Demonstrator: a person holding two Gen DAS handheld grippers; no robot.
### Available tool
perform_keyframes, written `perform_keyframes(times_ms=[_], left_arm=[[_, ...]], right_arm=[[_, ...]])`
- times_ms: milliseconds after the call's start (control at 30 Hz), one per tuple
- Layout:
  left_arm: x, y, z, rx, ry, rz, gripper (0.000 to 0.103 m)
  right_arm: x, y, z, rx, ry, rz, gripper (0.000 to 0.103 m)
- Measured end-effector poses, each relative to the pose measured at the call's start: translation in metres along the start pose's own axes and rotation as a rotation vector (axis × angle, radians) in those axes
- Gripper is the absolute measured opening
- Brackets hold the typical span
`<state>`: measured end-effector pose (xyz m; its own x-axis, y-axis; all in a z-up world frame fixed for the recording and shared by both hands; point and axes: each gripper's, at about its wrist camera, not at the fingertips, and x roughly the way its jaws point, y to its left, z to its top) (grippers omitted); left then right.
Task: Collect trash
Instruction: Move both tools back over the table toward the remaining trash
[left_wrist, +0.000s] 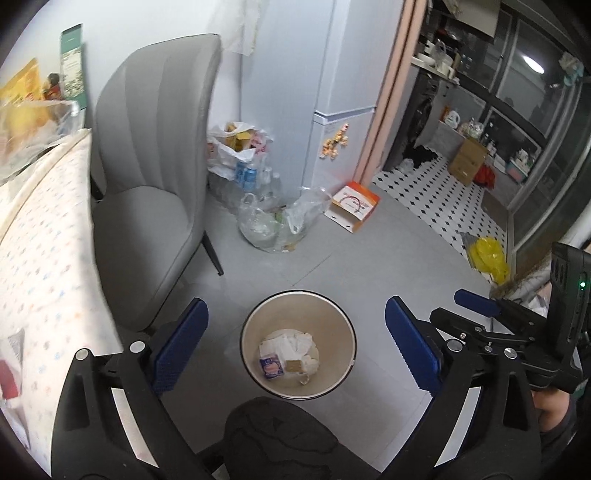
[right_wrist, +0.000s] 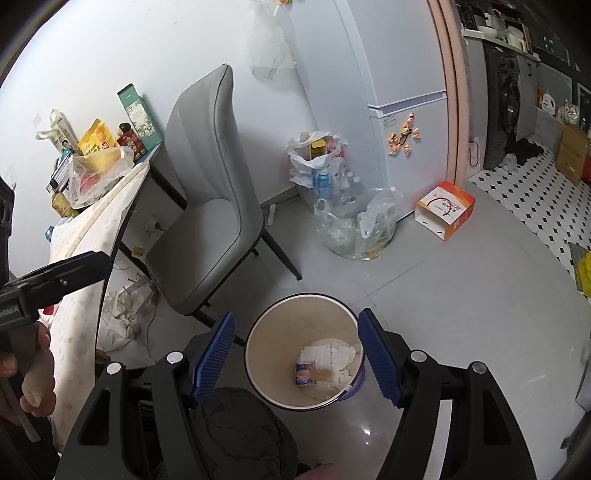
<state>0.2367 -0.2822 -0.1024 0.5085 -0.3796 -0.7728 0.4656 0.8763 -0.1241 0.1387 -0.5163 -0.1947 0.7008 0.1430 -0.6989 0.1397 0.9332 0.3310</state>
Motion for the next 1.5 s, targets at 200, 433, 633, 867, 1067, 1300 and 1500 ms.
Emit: perform_keyframes(times_ms=[200, 433, 633, 867, 1067, 1300, 1500], left_arm=[[-0.03, 0.031, -0.011, -0.066, -0.037, 0.031, 0.097], [-0.068, 0.067, -0.027, -0.151, -0.103, 0.071, 0.097], [-0.103, 0.098, -0.044, -0.223, -0.168, 0.098, 0.097], [-0.139, 0.131, -0.066, -0.291, -0.228, 0.127, 0.097], [-0.17, 0.153, -0.081, -0.332, -0.275, 0.142, 0.097], [-0.2, 0.182, -0.111, -0.395, -0.319, 0.153, 0.097], [-0.219, 0.206, -0.134, -0.448, -0.346, 0.168, 0.097]], right_arm=[[-0.003, 0.032, 0.001, -0.039, -0.023, 0.016, 0.088], [-0.007, 0.074, 0.004, -0.091, -0.035, 0.038, 0.095], [-0.01, 0.112, 0.001, -0.137, -0.03, 0.068, 0.095], [-0.015, 0.156, -0.004, -0.2, -0.021, 0.103, 0.095], [-0.025, 0.195, -0.007, -0.257, -0.024, 0.133, 0.095], [-0.035, 0.236, -0.017, -0.318, -0.017, 0.179, 0.095], [-0.038, 0.264, -0.027, -0.368, -0.005, 0.192, 0.095]])
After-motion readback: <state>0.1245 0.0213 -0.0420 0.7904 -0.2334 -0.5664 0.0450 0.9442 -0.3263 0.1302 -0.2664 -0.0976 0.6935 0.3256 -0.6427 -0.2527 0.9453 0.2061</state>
